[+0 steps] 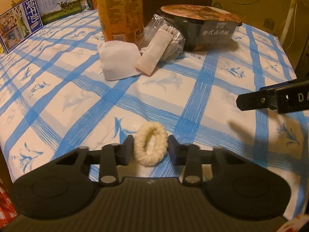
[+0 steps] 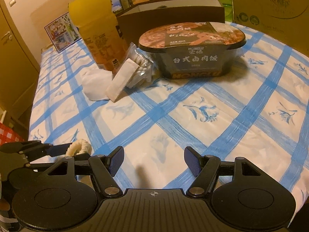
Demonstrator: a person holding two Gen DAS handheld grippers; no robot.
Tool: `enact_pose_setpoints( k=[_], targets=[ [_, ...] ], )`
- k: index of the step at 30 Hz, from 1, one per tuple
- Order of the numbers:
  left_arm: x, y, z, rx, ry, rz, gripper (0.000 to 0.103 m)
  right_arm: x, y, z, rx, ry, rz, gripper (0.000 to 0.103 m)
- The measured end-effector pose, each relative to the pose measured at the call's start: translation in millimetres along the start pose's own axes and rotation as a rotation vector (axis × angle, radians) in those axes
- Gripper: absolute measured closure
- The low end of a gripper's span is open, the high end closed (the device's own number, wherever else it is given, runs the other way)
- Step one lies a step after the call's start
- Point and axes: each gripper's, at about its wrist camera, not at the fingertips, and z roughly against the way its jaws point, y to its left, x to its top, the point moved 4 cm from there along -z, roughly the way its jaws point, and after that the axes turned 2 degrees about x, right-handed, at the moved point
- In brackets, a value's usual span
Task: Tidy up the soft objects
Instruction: 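Close the left gripper on the cream scrunchie and lift it, then grasp the white paper strip with the right gripper while the left holds the scrunchie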
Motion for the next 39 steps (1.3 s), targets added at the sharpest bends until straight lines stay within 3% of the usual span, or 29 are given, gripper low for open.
enact_pose_setpoints(
  k=[3,17,22,35,39],
  targets=[
    [2.7,5.8,-0.8,0.006,-0.013,0.008,0.084,4.6,0.2,-5.5,0.008,-0.004,-0.001,0.034],
    [49.2,68.4,-3.0,0.136,-0.113,0.108,0.084,57.0,27.1,-53.9,0.104,-0.121,0.01,0.035],
    [60.4,80.3,-11.2,0.15,-0.12,0.143,0.084,73.7,37.5,-79.0,0.136,-0.119,-0.033,0.048],
    [77.2,96.2,-32.3,0.153,-0.129,0.19,0.084,88.5,45.0,-114.9,0.102,-0.13,-0.184,0.052],
    [78.0,97.0,-35.9,0.149,-0.125,0.192,0.084,92.5,43.0,-120.8,0.069,-0.135,-0.217,0.069]
  ],
)
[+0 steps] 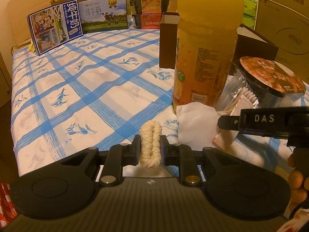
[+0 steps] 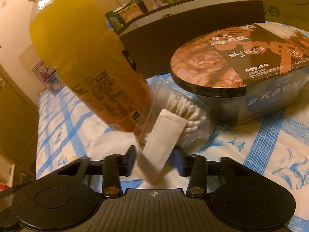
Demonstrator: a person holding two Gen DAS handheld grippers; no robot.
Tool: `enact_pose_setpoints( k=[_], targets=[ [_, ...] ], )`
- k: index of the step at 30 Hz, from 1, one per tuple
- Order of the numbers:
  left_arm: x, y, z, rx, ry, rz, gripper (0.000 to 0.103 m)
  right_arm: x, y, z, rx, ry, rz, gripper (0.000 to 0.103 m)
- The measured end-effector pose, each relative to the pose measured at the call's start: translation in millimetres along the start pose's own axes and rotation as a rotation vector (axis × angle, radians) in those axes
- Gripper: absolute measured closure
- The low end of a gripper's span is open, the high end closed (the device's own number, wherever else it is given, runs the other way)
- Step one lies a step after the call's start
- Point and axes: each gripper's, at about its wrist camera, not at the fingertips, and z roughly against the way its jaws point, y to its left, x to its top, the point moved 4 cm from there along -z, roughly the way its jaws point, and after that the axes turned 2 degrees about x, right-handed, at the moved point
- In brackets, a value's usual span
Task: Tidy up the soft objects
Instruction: 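Grasp the white paper strip with the right gripper while the left holds the scrunchie, then carry the scrunchie in the left gripper and the strip in the right over the box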
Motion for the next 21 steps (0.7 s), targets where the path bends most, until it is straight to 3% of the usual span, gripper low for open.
enact_pose_setpoints(
  k=[3,9,16,21],
  targets=[
    [-0.4,-0.3,-1.5,-0.004,0.004,0.002,0.084,1.0,-3.0,-0.2,-0.009,-0.008,0.003,0.08],
    [-0.7,-0.8,-0.1,-0.005,0.005,0.004,0.084,2.4,-8.4,12.6,0.017,-0.009,0.007,0.09],
    [-2.0,-8.8,16.5,-0.024,-0.005,0.001,0.084,1.5,-3.8,43.4,0.052,-0.029,0.077,0.095],
    [-4.2,-13.7,24.5,-0.034,0.003,0.008,0.084,-3.1,-6.4,38.3,0.065,0.026,0.076,0.094]
  ],
)
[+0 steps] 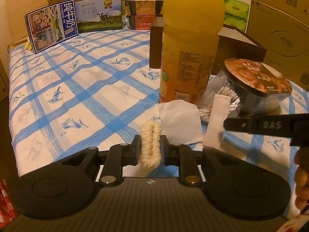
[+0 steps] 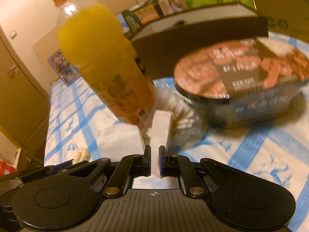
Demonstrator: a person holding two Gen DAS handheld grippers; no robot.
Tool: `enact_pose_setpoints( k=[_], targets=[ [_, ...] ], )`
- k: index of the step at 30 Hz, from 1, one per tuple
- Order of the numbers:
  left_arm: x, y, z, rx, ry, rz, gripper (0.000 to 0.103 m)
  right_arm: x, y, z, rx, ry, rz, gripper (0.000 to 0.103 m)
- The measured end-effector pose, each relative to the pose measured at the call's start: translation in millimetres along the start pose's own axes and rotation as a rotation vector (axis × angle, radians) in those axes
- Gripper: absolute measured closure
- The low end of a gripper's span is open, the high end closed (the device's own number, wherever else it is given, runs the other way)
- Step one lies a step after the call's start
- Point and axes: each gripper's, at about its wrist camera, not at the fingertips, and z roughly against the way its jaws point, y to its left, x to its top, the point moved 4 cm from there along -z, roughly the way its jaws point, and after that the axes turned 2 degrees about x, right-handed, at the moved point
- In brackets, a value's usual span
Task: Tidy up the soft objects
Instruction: 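Carry the scrunchie in the left gripper and the strip in the right over the box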
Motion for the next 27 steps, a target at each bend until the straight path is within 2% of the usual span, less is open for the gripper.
enact_pose_setpoints(
  k=[3,5,6,12,14,16,19,27],
  targets=[
    [-1.2,0.1,3.3,0.001,-0.002,-0.001,0.084,-6.2,-8.4,-1.4,0.002,0.006,-0.031,0.093],
    [-0.8,1.6,1.7,0.005,0.0,-0.001,0.084,-8.8,-10.0,-6.3,-0.007,0.017,-0.015,0.084],
    [-0.4,2.3,0.3,0.008,0.002,-0.001,0.084,-9.1,-10.1,-7.9,-0.009,0.016,-0.012,0.075],
    [3.5,6.1,-8.1,0.007,0.001,0.006,0.084,-4.7,-0.5,-26.1,0.022,-0.017,0.039,0.074],
    [3.5,6.8,-11.4,0.005,0.005,0.007,0.084,-4.4,-0.7,-32.6,0.025,-0.02,0.048,0.074],
    [2.9,6.6,-13.9,0.002,0.008,0.005,0.084,-4.4,-1.5,-34.5,0.035,-0.026,0.056,0.086],
    [1.7,5.4,-16.1,-0.001,0.014,0.005,0.084,-4.8,0.1,-34.2,0.059,-0.036,0.076,0.097],
    [1.7,-1.9,-8.1,-0.013,0.01,-0.004,0.084,-4.9,9.8,-16.1,0.072,-0.057,0.141,0.099]
  ],
)
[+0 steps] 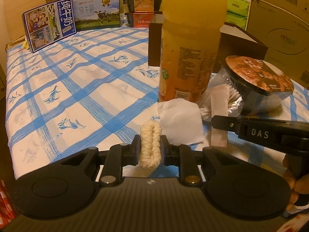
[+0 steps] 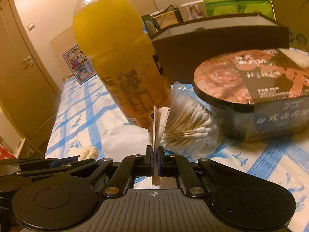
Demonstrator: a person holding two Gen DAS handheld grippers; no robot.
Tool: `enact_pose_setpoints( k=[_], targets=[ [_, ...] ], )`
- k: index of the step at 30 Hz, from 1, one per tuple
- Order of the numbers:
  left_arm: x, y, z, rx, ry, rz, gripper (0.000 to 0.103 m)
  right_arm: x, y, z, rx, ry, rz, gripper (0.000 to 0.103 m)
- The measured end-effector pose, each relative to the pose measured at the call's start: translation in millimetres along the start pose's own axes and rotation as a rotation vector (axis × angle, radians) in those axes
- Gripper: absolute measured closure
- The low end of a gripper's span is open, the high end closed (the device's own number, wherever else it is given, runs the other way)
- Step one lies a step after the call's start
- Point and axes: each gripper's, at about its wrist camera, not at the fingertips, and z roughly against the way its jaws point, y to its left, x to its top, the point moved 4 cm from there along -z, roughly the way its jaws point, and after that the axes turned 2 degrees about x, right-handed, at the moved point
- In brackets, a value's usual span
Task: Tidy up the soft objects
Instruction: 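Carry the scrunchie in the left gripper and the strip in the right over the box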
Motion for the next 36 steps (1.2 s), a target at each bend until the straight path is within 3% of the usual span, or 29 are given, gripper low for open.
enact_pose_setpoints(
  k=[10,20,28,36],
  targets=[
    [7.2,-23.8,26.4,-0.036,-0.027,-0.028,0.084,8.3,1.4,52.7,-0.001,-0.022,0.019,0.099],
    [30.5,-79.3,49.6,-0.114,-0.082,-0.107,0.084,28.0,-22.6,117.9,-0.038,-0.086,0.007,0.099],
    [66.2,-127.5,52.1,-0.166,-0.134,-0.17,0.084,58.6,-49.4,151.3,-0.056,-0.129,0.034,0.099],
    [126.5,-167.8,41.5,-0.164,-0.198,-0.198,0.084,111.4,-83.6,148.6,-0.065,-0.155,0.091,0.099]
  ],
)
